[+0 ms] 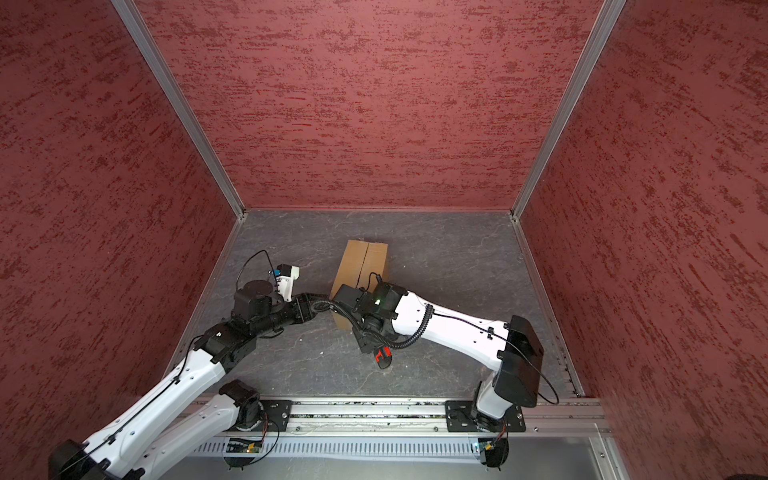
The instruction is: Unpack the express box
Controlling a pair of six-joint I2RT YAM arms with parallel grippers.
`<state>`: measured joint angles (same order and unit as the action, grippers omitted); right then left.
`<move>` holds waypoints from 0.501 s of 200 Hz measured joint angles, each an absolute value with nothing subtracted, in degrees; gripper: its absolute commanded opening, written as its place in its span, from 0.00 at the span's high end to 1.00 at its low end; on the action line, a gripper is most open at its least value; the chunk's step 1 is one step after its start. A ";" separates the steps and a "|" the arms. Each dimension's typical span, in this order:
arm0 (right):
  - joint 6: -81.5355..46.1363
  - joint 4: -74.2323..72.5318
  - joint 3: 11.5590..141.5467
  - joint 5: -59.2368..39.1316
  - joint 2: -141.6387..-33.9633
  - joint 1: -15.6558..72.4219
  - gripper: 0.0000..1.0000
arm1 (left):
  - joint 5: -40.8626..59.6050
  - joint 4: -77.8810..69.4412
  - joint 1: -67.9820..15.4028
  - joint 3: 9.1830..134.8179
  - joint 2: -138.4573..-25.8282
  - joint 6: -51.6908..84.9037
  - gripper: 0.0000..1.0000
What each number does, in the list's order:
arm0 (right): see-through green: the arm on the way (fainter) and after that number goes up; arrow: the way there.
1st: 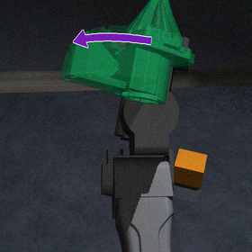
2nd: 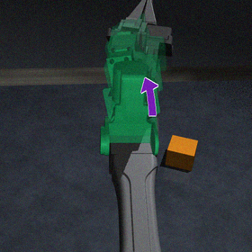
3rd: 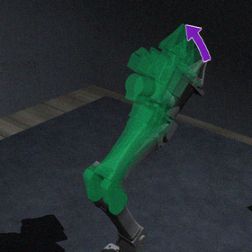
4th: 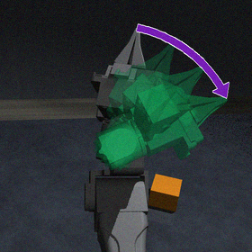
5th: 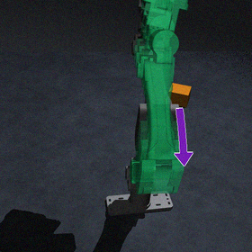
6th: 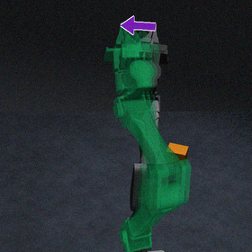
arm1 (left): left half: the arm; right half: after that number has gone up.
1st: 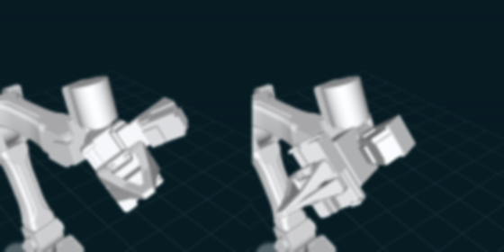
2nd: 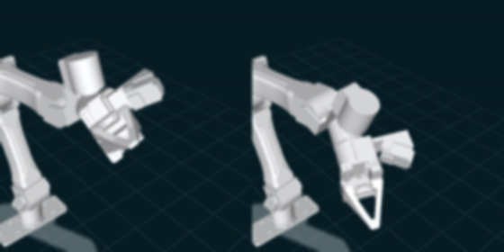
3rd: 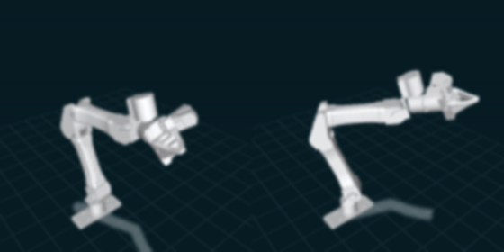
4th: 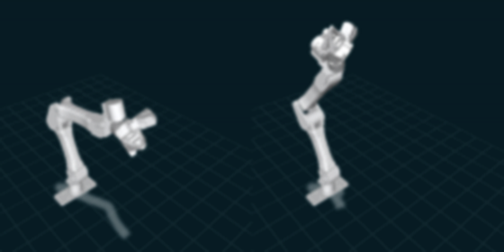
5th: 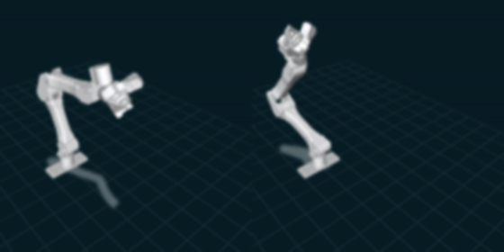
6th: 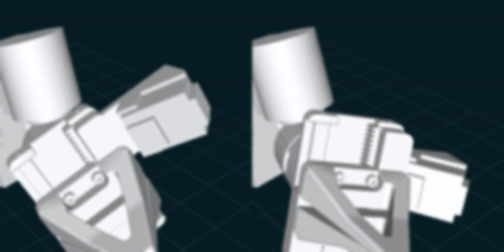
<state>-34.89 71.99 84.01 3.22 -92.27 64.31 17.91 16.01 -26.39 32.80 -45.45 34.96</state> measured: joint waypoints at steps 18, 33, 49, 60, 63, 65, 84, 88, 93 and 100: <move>-34.87 71.96 84.01 3.22 -92.27 64.31 0.99 | 18.59 15.03 -26.37 32.77 -47.09 35.16 0.55; -34.87 71.94 84.01 3.22 -92.27 64.31 0.99 | 19.49 13.80 -26.37 32.77 -49.32 35.33 0.55; -34.87 71.90 84.01 3.22 -92.27 64.31 0.99 | 20.40 12.25 -26.37 32.75 -51.92 35.75 0.55; -34.85 71.88 84.01 3.22 -92.27 64.31 0.99 | 21.06 11.11 -26.37 32.71 -53.17 36.18 0.55; -34.85 71.88 84.01 3.22 -92.27 64.31 0.99 | 21.19 10.81 -26.37 32.69 -53.45 36.27 0.55; -34.85 71.88 84.01 3.20 -92.27 64.31 0.99 | 21.30 10.57 -26.37 32.67 -53.56 36.42 0.55; -34.63 71.88 84.01 3.22 -92.29 64.29 0.99 | 22.06 8.82 -26.70 32.62 -54.72 37.15 0.57; -34.61 71.92 84.01 3.20 -92.31 64.29 0.99 | 22.09 8.49 -26.83 32.62 -54.78 37.21 0.57; -34.57 72.07 84.01 3.22 -92.36 64.29 0.99 | 22.04 8.29 -26.98 32.62 -54.87 37.47 0.58; -34.54 72.36 84.01 3.20 -92.47 64.29 0.99 | 21.91 7.94 -27.40 32.62 -55.00 37.74 0.58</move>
<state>-34.54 72.36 84.01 3.20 -92.47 64.29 21.91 7.94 -27.40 32.62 -55.00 37.74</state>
